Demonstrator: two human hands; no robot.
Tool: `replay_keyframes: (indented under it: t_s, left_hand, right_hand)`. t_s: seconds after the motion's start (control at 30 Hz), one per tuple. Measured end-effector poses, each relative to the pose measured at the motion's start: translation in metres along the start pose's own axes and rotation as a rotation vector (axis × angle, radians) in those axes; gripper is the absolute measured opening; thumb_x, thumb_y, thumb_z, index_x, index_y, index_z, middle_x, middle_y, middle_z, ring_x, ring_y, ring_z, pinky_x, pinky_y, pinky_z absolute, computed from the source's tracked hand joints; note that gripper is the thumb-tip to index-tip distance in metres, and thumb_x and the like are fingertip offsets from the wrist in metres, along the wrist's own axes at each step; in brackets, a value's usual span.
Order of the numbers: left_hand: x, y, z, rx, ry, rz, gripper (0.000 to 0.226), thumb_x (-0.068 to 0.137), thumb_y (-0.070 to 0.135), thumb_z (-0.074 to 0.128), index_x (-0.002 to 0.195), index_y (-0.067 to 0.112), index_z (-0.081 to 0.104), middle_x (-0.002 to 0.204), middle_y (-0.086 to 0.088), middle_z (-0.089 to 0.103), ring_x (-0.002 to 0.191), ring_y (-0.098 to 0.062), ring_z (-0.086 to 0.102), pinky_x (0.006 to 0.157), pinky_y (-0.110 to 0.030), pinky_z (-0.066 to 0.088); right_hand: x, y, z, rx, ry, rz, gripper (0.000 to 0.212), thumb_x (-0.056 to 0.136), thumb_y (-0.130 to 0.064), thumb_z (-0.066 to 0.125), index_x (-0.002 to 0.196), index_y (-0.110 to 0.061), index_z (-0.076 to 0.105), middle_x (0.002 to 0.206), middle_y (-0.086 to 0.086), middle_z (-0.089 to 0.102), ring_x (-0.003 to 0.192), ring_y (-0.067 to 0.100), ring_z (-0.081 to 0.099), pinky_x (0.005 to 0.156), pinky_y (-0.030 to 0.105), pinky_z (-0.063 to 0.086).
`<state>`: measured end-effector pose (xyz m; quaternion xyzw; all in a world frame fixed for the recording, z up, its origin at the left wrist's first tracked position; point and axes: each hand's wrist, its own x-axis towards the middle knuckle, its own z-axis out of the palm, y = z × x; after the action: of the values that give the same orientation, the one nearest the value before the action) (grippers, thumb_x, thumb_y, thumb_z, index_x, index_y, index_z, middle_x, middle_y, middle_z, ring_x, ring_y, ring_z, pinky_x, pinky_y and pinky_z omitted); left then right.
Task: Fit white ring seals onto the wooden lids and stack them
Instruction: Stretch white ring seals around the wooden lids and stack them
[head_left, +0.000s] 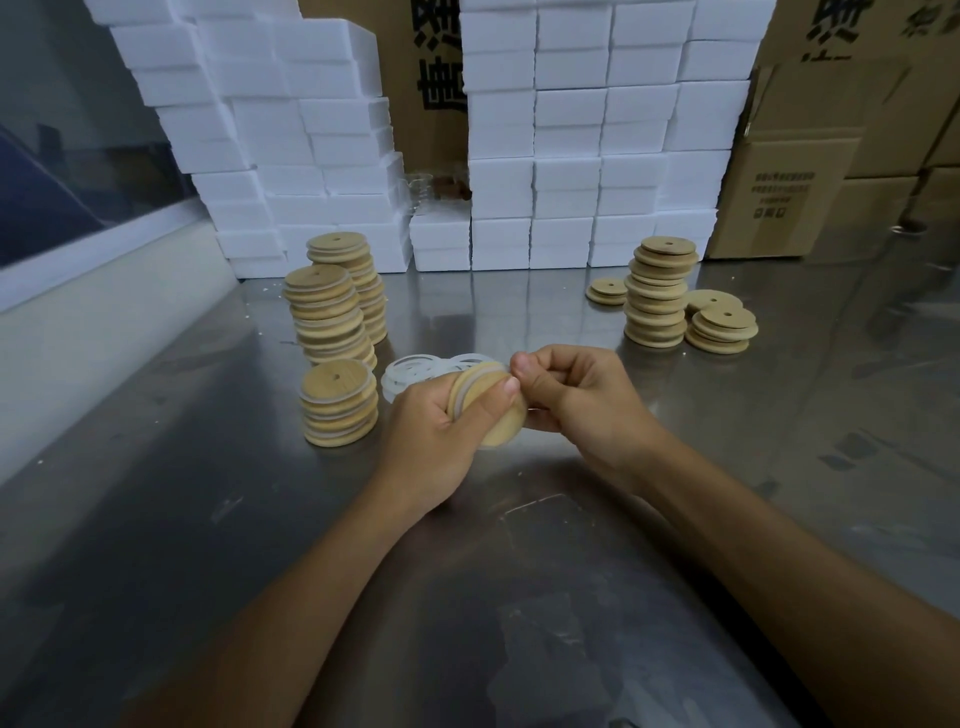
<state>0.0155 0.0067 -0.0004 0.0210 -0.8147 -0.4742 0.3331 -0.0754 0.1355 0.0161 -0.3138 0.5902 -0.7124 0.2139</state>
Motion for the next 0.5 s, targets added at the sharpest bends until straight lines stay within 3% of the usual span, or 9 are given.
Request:
replay_keyframes:
  t_s: [0.1,0.23,0.4,0.5]
  left_hand:
    - [0.001,0.000,0.001,-0.066,0.058,-0.021,0.025,0.089,0.034,0.063,0.080,0.014,0.074,0.072,0.000,0.071,0.069,-0.009,0.064,0.068,-0.025,0.052]
    - [0.000,-0.003,-0.001,-0.091,0.095,-0.060,0.029,0.090,0.035,0.063,0.087,0.010,0.075,0.081,-0.008,0.074,0.080,-0.024,0.070,0.077,-0.043,0.057]
    - [-0.001,0.001,0.001,-0.048,0.106,-0.080,0.027,0.088,0.042,0.064,0.081,0.018,0.074,0.078,-0.002,0.074,0.075,-0.018,0.069,0.073,-0.039,0.056]
    - [-0.001,0.002,0.000,0.163,0.143,-0.029,0.034,0.083,0.054,0.063,0.089,0.021,0.068,0.077,0.007,0.067,0.072,-0.012,0.061,0.066,-0.029,0.051]
  right_hand:
    - [-0.002,0.001,0.001,-0.022,0.004,0.018,0.021,0.093,-0.023,0.061,0.083,-0.004,0.064,0.072,0.006,0.071,0.073,0.019,0.069,0.078,0.044,0.061]
    - [-0.005,0.005,0.005,0.006,-0.014,0.059,0.023,0.098,-0.020,0.056,0.094,0.002,0.063,0.077,0.009,0.073,0.075,0.020,0.073,0.066,0.033,0.062]
    - [-0.003,0.008,0.009,0.007,0.007,0.055,0.024,0.101,-0.019,0.051,0.087,-0.004,0.064,0.076,0.007,0.071,0.073,0.018,0.072,0.063,0.031,0.061]
    - [-0.003,0.011,0.009,-0.162,0.117,-0.060,0.021,0.100,-0.017,0.054,0.083,-0.006,0.060,0.074,0.007,0.068,0.069,0.021,0.069,0.062,0.036,0.061]
